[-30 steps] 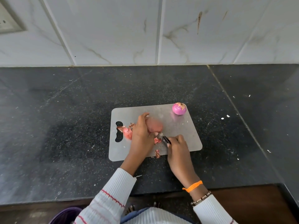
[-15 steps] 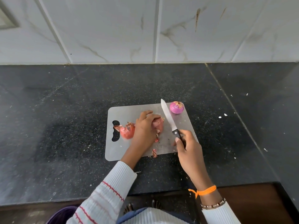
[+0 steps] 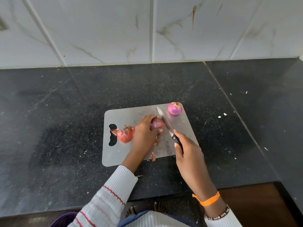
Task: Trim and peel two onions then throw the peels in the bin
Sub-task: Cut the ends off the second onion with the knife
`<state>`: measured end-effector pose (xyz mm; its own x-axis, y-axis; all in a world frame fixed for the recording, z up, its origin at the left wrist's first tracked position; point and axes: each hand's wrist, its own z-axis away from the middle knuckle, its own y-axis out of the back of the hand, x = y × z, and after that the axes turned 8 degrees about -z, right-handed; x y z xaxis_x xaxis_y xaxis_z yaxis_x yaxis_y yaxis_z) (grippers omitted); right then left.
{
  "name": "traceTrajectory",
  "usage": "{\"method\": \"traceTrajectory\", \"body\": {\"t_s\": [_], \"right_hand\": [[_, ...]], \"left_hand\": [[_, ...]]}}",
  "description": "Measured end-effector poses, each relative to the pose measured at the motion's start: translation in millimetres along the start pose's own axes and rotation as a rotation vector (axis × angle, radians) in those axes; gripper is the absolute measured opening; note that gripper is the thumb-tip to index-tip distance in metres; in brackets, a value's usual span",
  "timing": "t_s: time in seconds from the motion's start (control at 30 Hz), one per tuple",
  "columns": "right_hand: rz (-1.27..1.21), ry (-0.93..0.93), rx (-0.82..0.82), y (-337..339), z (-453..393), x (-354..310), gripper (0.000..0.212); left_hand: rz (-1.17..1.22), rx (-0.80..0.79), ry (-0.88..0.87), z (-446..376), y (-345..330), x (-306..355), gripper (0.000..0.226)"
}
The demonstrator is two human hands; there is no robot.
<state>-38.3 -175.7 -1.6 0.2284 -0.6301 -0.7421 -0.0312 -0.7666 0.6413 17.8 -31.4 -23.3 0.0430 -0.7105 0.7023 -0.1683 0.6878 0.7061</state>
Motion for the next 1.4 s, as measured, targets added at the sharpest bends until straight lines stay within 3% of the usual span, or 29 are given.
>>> {"method": "traceTrajectory", "body": {"t_s": [0.43, 0.7, 0.93, 1.17, 1.4], "right_hand": [[0.07, -0.01, -0.03, 1.1, -0.1, -5.1, 0.04], [-0.434, -0.383, -0.073, 3.5, -7.1, 14.5, 0.028], [-0.784, -0.581, -0.074, 4.2, -3.0, 12.1, 0.025], [-0.141, -0.16, 0.03, 8.6, 6.4, -0.4, 0.032], [0.111, -0.071, -0.025, 4.7, 12.4, -10.5, 0.04]], "left_hand": [[0.023, 0.008, 0.042, -0.6, -2.5, 4.4, 0.044], [0.078, -0.021, 0.042, 1.0, -1.5, 2.0, 0.046], [0.15, -0.057, 0.04, 8.8, -3.4, -1.4, 0.042], [0.175, -0.035, 0.045, 10.4, -3.8, -2.4, 0.037], [0.167, -0.027, 0.059, 7.5, -3.0, -1.5, 0.033]]}}
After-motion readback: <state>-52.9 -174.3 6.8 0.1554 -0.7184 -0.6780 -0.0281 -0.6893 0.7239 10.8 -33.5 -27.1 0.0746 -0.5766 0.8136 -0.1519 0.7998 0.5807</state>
